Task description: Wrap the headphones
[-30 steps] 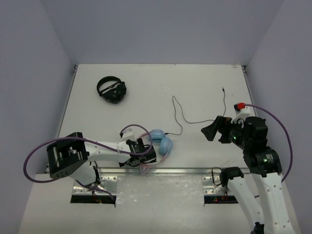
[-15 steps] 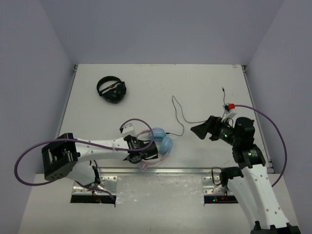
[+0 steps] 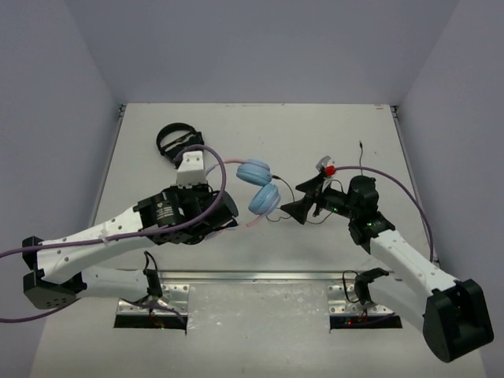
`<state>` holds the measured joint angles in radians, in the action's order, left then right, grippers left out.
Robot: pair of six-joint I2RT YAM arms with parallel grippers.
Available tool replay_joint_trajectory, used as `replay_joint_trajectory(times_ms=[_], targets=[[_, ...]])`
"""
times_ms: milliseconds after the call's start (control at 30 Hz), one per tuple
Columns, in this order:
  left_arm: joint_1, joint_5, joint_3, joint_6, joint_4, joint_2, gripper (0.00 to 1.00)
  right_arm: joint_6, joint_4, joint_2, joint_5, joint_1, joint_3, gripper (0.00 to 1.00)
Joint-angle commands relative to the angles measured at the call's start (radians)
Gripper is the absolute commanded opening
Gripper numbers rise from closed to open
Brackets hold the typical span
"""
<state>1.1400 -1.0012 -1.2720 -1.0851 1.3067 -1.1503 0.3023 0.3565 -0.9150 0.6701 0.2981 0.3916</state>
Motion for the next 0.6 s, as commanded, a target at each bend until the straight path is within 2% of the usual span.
replay_joint_trajectory(times_ms=[0,67,100,133,167,233,300,567], targets=[[-0.003,-0.116,-0.072,0.271,-0.183,0.043,0.00,-0.141,0.154,-0.083,-0.063,0.042,0.033,0.97],[-0.019,-0.093,-0.070,0.385,-0.304,0.076,0.01,-0.088,0.288,-0.114,-0.020,0.045,0.012,0.95],[-0.037,-0.068,-0.069,0.487,-0.425,0.089,0.00,-0.071,0.321,-0.139,-0.018,0.050,0.003,0.93],[-0.055,-0.032,-0.070,0.528,-0.473,0.113,0.00,-0.056,0.352,-0.151,-0.017,0.053,-0.009,0.90],[-0.097,0.049,-0.079,0.554,-0.516,0.124,0.00,-0.028,0.408,-0.160,-0.026,0.055,-0.014,0.81],[-0.124,0.117,-0.093,0.605,-0.602,0.155,0.00,0.006,0.496,-0.188,-0.036,0.055,-0.051,0.73],[-0.138,0.168,-0.125,0.623,-0.641,0.161,0.00,0.046,0.597,-0.209,-0.035,0.055,-0.062,0.68],[-0.140,0.220,-0.297,0.607,-0.575,0.074,0.00,0.262,0.910,-0.393,0.039,0.055,0.018,0.67]])
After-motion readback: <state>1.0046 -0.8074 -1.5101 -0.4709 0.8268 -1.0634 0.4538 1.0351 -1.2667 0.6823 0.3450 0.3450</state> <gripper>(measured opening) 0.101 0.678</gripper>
